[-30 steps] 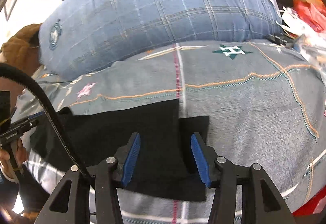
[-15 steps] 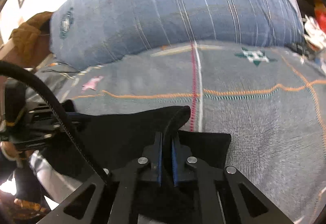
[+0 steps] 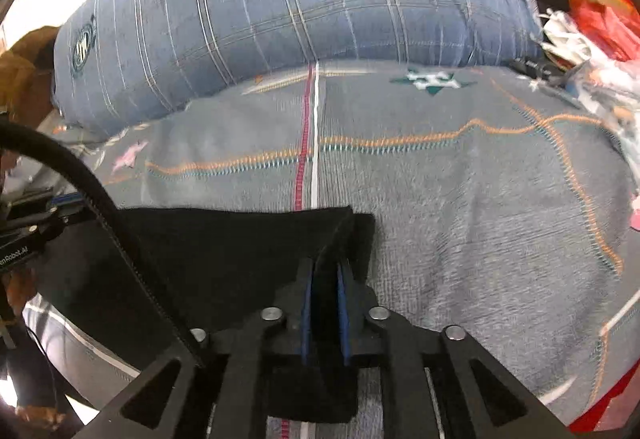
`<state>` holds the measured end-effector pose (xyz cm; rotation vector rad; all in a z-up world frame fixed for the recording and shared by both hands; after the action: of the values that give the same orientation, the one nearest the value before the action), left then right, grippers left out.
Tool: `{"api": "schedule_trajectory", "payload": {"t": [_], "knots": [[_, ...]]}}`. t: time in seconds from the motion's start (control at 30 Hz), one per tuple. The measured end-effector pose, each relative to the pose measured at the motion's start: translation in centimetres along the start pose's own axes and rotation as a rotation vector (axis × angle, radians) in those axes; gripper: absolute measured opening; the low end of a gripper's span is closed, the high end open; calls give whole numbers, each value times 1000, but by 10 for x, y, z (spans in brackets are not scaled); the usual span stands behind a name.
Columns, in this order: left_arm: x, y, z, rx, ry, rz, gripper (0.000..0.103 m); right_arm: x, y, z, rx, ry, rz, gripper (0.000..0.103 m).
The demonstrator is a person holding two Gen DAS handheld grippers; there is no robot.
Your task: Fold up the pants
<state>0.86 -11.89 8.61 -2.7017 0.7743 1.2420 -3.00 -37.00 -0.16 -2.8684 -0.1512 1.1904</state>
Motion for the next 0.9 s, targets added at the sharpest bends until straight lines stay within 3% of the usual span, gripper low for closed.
{"api": "schedule_trajectory", "payload": {"t": [0.07,0.13,0.27,0.4,0.5,0.7,0.77,0.83,0.9], "knots": [[-20,-24,7,-51,26,-27,7,-7,1,-2,-23,-11,69,34],[-34,-47,17,-94,34,-61,15,-18,0,-4,-11,1,70,34],[-47,-77,39,-154,19,-109,19,-35,-24,-9,-23,91,-67,34],[-46,-85,55,-171,-10,-130,19,-26,-82,-17,-181,122,-317,35],[-45,-85,61,-171,-10,-123,19,-8,-133,-21,-342,93,-403,36],[-28,-83,52,-146,-31,-91,19,33,-211,-30,-629,39,-440,43],[-18,-82,48,-138,-38,-89,19,52,-223,-33,-666,-15,-440,40],[-11,-81,43,-137,-44,-90,19,68,-224,-37,-653,-72,-462,25],[-8,-81,39,-141,-37,-86,19,73,-224,-43,-638,-102,-482,18]]}}
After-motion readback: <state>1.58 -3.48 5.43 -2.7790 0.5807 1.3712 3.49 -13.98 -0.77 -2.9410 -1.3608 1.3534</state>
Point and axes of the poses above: each gripper's, at about its wrist camera, not at the fingertips, and x roughly the way its jaws point, y to its right, z to its underside, the point moved 1 cm from there along x, roughly the way its jaws point, and after that the axes turned 3 degrees about -x, right-handed, at the moved point
